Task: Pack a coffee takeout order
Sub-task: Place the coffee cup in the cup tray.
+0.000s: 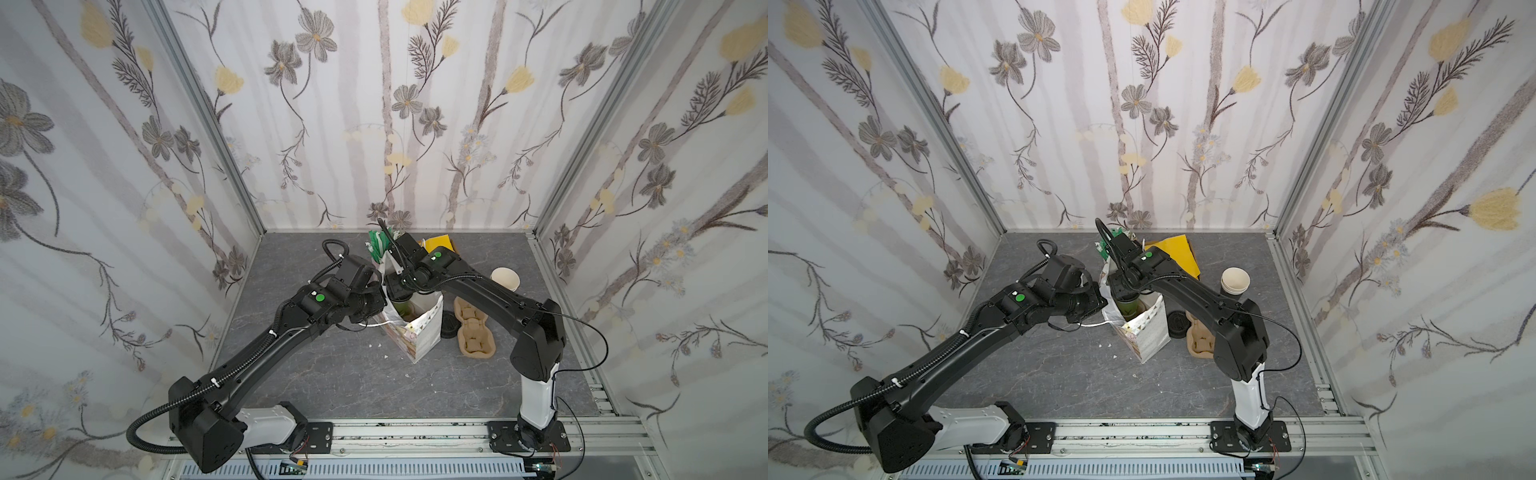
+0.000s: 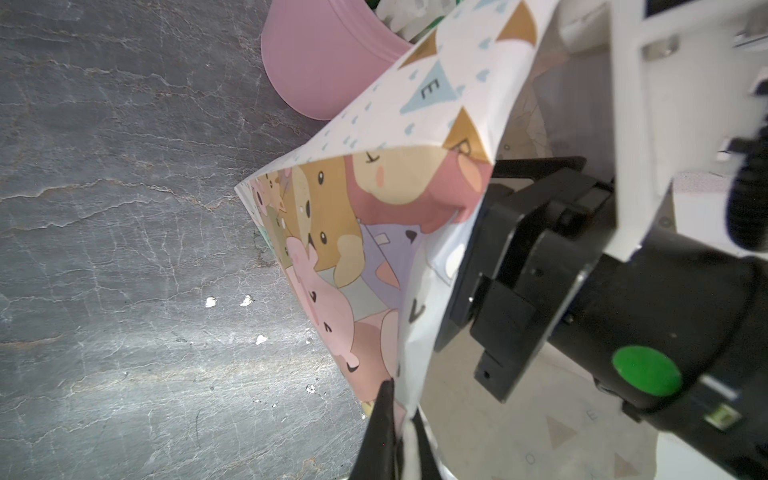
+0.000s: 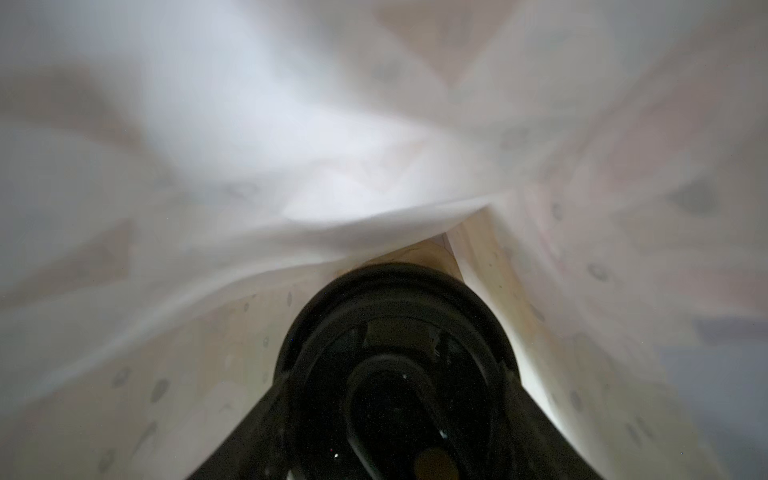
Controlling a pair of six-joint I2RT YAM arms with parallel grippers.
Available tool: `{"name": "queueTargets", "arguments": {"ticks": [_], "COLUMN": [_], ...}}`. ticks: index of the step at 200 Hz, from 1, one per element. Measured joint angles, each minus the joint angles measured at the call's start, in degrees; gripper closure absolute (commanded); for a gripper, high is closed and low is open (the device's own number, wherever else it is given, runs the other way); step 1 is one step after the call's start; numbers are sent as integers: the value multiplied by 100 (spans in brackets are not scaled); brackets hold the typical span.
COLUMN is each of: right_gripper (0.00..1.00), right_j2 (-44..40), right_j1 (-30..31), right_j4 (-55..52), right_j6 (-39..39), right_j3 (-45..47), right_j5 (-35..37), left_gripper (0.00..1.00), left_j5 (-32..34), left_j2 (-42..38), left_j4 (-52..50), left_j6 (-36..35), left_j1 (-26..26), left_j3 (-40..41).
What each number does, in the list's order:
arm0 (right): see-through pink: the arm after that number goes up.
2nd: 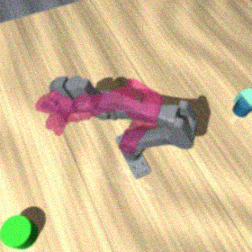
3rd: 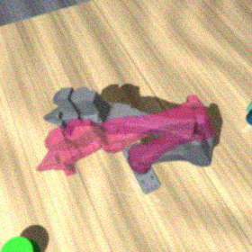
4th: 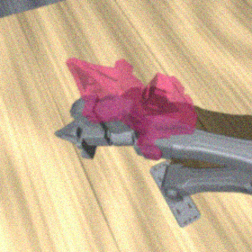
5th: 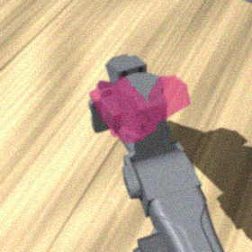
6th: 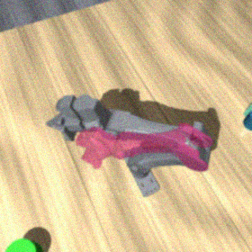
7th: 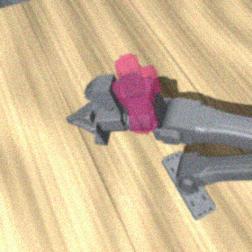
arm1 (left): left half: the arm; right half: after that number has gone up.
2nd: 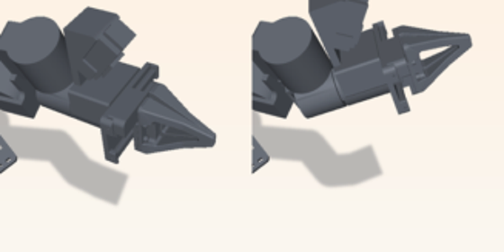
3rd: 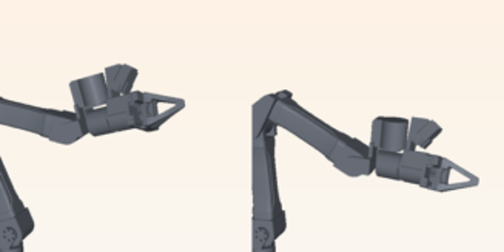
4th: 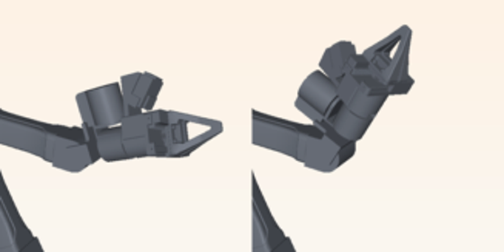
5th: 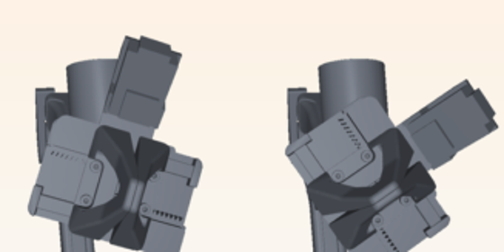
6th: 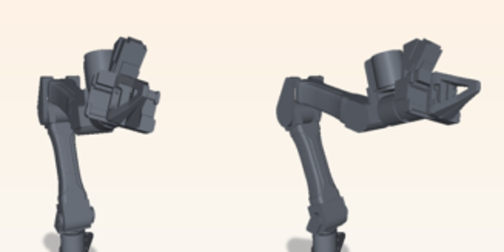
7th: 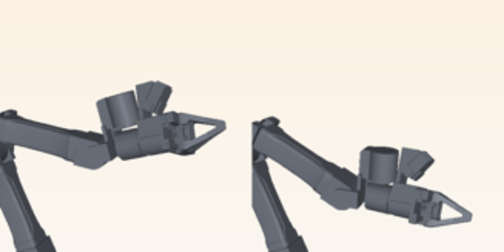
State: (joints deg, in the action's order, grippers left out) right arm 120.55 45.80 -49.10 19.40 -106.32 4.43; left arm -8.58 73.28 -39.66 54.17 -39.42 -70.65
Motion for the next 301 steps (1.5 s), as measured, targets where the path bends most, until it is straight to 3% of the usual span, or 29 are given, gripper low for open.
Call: {"name": "queueTargets", "arguments": {"ticks": [51, 252, 301], "right_gripper": [45, 46, 44], "right_j2": [-2, -501, -280], "right_j1": [-7, 37, 13], "right_j4": [155, 1742, 1725], "right_j6": [-4, -216, -256], "right_j3": [55, 1676, 1510], "right_j5": [2, 24, -105], "left_gripper": [100, 100, 100], "left_j5": [-2, -146, -37], "left_j2": [0, -17, -111], "left_j4": [2, 39, 59], "left_j6": [0, -149, -120], "left_j1": [17, 157, 162], "left_j3": [17, 92, 160]}}
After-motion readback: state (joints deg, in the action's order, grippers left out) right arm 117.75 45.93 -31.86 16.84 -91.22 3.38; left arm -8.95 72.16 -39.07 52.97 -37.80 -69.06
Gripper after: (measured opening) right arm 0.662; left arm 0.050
